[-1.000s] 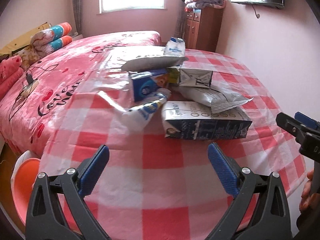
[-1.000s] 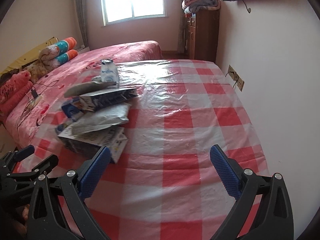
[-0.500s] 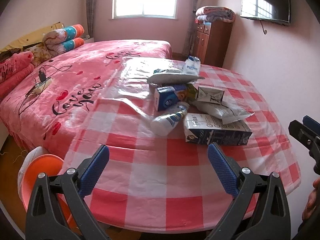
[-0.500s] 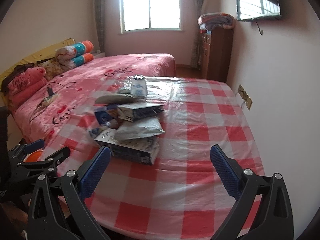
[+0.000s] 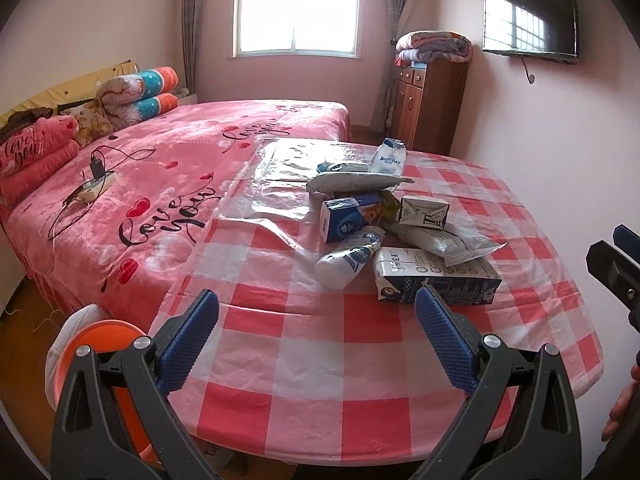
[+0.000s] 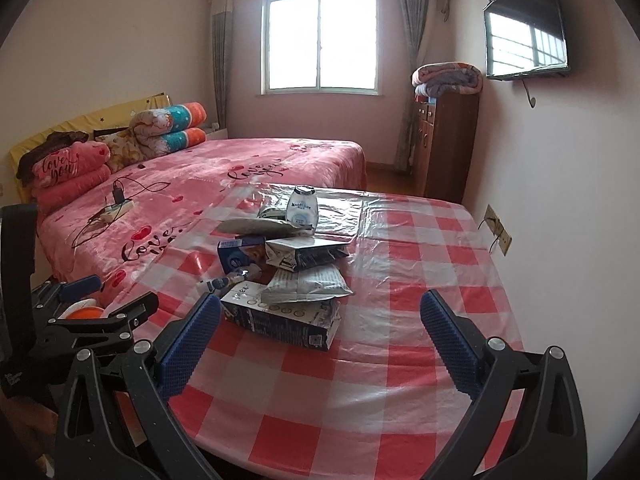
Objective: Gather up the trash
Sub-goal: 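Move both tools toward the pile of trash on the checked sheet, then grasp the white Magic Day bottle with left tool while right tool grasps white pouch, then carry both items to the orange bucket and open the left tool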
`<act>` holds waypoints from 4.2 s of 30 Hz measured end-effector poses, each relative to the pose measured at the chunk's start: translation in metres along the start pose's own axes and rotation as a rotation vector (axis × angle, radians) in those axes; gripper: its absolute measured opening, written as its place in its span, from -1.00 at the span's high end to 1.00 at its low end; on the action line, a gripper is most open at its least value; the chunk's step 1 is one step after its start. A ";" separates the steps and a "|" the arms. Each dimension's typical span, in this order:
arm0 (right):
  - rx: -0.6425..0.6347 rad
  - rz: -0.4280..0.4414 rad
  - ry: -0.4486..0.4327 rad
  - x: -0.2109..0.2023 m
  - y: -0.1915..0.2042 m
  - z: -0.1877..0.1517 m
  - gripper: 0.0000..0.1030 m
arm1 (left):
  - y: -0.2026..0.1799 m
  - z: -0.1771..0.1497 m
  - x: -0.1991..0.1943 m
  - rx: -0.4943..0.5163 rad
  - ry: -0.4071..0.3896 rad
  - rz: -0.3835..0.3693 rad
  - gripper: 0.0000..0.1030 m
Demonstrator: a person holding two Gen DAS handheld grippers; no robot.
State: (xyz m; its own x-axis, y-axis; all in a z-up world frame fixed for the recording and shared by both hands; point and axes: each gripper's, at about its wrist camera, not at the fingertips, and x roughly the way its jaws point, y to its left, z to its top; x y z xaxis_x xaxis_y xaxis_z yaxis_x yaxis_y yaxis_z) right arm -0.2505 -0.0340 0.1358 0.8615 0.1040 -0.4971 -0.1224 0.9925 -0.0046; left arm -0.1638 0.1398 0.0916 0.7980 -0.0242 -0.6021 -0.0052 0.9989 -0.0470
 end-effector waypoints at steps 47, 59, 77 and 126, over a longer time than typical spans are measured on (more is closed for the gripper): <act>0.261 0.216 0.293 0.124 -0.056 0.007 -0.92 | 0.004 0.042 0.102 0.109 0.133 -0.226 -0.92; 0.130 0.232 0.370 0.173 -0.032 0.024 -0.92 | 0.002 0.048 0.167 0.017 0.323 -0.326 -0.57; 0.036 0.208 0.436 0.222 -0.011 0.009 -0.73 | -0.006 0.044 0.189 -0.061 0.364 -0.377 -0.30; 0.067 0.294 0.252 0.081 -0.006 0.003 -0.50 | 0.035 0.012 0.060 -0.173 0.184 -0.401 -0.29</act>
State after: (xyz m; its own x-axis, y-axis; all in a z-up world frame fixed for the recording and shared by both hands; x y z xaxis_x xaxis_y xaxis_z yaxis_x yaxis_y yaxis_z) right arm -0.1791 -0.0314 0.0980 0.6452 0.3732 -0.6666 -0.3062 0.9257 0.2219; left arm -0.1088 0.1741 0.0632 0.6374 -0.4291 -0.6399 0.1686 0.8881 -0.4277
